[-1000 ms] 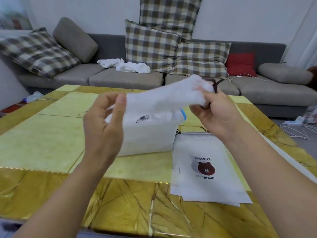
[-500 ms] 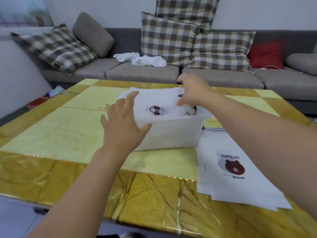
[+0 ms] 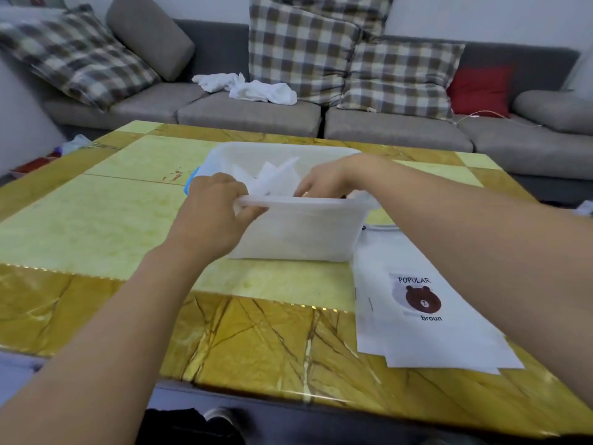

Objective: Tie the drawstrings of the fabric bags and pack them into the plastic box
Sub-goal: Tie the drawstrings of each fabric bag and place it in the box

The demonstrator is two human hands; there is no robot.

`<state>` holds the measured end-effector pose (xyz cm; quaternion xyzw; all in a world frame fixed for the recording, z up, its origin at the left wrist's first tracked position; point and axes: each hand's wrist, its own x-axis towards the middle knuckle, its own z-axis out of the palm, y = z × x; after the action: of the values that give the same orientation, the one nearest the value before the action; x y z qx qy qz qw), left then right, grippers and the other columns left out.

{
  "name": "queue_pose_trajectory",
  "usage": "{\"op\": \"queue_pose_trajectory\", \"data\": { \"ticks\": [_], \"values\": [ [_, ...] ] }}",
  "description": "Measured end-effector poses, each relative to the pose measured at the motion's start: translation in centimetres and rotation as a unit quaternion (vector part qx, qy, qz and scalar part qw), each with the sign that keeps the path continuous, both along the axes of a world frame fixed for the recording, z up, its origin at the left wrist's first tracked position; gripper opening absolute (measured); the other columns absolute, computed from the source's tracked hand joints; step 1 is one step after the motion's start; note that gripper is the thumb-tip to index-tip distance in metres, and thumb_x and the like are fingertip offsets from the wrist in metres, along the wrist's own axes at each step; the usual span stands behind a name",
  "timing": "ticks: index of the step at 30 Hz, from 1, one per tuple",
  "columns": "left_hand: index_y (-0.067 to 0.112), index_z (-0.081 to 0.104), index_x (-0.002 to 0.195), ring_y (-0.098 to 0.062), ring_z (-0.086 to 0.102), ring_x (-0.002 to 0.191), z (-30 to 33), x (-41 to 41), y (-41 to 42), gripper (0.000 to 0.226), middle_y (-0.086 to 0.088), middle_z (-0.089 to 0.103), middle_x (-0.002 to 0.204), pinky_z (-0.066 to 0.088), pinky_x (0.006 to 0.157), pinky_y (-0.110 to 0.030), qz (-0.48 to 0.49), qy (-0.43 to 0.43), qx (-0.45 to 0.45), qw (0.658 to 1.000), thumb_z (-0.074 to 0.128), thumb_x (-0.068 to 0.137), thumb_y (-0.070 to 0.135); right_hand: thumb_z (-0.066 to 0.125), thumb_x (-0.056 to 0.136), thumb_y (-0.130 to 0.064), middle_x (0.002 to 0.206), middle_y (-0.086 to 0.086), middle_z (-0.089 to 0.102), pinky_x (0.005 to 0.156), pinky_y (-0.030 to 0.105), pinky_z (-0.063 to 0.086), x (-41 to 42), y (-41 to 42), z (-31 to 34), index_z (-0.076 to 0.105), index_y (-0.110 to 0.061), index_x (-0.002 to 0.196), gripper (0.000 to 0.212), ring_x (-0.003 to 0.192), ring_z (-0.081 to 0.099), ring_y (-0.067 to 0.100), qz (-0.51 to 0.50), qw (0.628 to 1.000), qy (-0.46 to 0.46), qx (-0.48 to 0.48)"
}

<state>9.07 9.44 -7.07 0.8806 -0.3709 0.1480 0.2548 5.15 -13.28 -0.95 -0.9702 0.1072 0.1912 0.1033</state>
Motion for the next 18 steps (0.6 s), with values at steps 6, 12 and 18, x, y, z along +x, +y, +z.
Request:
{"op": "queue_pose_trajectory", "data": {
  "ticks": [6, 12, 18],
  "values": [
    [0.029, 0.057, 0.122, -0.032, 0.028, 0.139, 1.9, -3.3, -0.9, 0.051, -0.002, 0.042, 0.144, 0.018, 0.114, -0.064, 0.113, -0.002, 0.081, 0.99, 0.068, 0.074, 0.043, 0.077, 0.08, -0.033, 0.064, -0.004, 0.065, 0.06, 0.026, 0.044, -10.5, -6.4, 3.4, 0.071, -0.015, 0.072, 0.02, 0.056, 0.052, 0.006, -0.14, 0.821, -0.549, 0.07],
    [0.02, 0.061, 0.125, -0.026, 0.049, 0.126, 2.6, -7.2, -4.2, 0.054, 0.0, 0.06, 0.131, 0.035, 0.111, -0.041, -0.089, -0.019, -0.009, 0.996, 0.058, 0.071, 0.024, 0.076, 0.086, -0.027, 0.136, 0.005, 0.061, 0.095, 0.028, 0.042, -14.8, -10.7, -9.0, 0.061, -0.014, 0.132, 0.05, 0.116, 0.057, 0.021, -0.167, 0.97, -0.17, 0.048],
    [0.016, 0.062, 0.128, -0.027, 0.058, 0.118, 0.5, -6.9, -7.1, 0.038, -0.002, 0.066, 0.126, 0.04, 0.102, -0.038, -0.115, -0.052, 0.0, 0.992, 0.067, 0.09, 0.017, 0.077, 0.083, -0.034, 0.121, 0.003, 0.053, 0.094, 0.035, 0.046, -14.2, -12.9, -12.9, 0.058, -0.021, 0.135, 0.057, 0.115, 0.056, 0.027, -0.191, 0.95, -0.248, 0.011]
  ]
}}
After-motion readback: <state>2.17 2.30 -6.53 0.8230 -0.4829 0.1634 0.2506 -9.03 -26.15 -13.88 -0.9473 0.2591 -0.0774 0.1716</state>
